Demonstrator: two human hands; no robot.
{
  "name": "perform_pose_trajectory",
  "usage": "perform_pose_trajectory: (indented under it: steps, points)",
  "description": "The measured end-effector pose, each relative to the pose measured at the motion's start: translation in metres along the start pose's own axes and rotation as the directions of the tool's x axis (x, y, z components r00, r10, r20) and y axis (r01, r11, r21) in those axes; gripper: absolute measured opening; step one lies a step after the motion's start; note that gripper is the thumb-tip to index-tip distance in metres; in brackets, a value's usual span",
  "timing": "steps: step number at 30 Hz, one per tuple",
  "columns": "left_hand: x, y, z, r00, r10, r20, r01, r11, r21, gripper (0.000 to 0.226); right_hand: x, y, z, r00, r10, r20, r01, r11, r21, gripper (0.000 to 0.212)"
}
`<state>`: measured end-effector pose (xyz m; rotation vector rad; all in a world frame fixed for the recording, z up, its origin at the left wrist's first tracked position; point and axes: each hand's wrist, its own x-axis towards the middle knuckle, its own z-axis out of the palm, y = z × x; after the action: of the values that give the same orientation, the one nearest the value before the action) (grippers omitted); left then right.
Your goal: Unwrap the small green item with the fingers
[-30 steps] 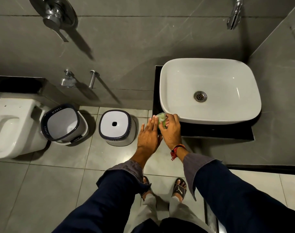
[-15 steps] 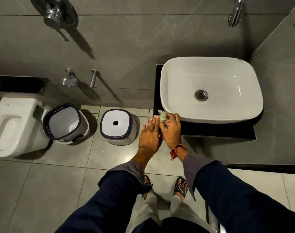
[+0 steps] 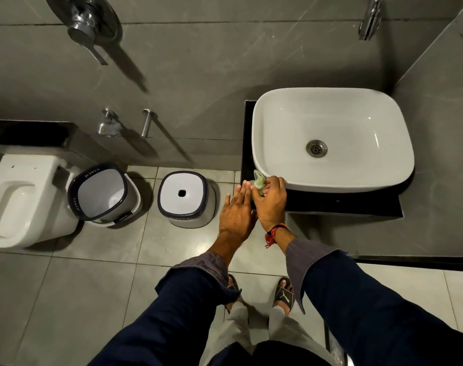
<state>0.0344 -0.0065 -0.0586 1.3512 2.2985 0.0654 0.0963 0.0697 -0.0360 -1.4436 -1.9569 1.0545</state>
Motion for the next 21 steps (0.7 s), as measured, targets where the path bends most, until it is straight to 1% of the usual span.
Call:
perform_pose_trajectory:
  steps: [4, 6, 8, 9, 11, 14, 18, 21]
  points:
    - [-0.0013, 0.0011, -0.0002, 1.0, -0.001, 0.0, 0.001, 1.0, -0.005, 0.081, -0.0067, -0.0002, 0.0002, 0.999, -0.019, 0.036, 0.017, 0.999, 0.048, 0.047]
    - [-0.0022, 0.0024, 0.0004, 1.0, -0.007, 0.001, 0.007, 1.0, 0.004, 0.081, -0.0075, 0.0023, 0.0009, 0.998, -0.03, 0.051, 0.027, 0.998, 0.054, 0.042]
    - [-0.0025, 0.0033, 0.0005, 1.0, -0.014, 0.001, 0.014, 1.0, 0.0, 0.08, -0.0048, 0.0044, 0.0012, 1.0, 0.001, 0.027, -0.002, 0.999, 0.049, 0.033]
    - [-0.0024, 0.0037, 0.0005, 1.0, -0.015, -0.001, 0.015, 1.0, -0.007, 0.08, -0.0033, 0.0043, 0.0008, 1.0, 0.026, 0.011, -0.027, 0.998, 0.052, 0.032]
    - [-0.0022, 0.0041, 0.0002, 1.0, -0.015, -0.008, 0.015, 1.0, -0.014, 0.08, -0.0031, 0.0023, -0.0001, 0.999, 0.048, -0.006, -0.047, 0.996, 0.073, 0.039]
    - [-0.0015, 0.0031, -0.0001, 1.0, -0.01, -0.003, 0.01, 1.0, 0.004, 0.081, -0.0067, 0.0, 0.001, 1.0, 0.017, -0.012, -0.016, 0.997, 0.081, 0.044]
    - [-0.0013, 0.0033, 0.0001, 1.0, -0.01, -0.001, 0.01, 1.0, -0.01, 0.081, -0.0059, 0.0012, 0.0031, 1.0, 0.014, 0.013, -0.015, 0.997, 0.081, 0.037]
    - [-0.0012, 0.0041, 0.0008, 1.0, -0.014, 0.0, 0.014, 1.0, -0.018, 0.081, -0.0019, 0.0022, 0.0026, 0.998, 0.03, -0.049, -0.027, 0.997, 0.068, 0.031]
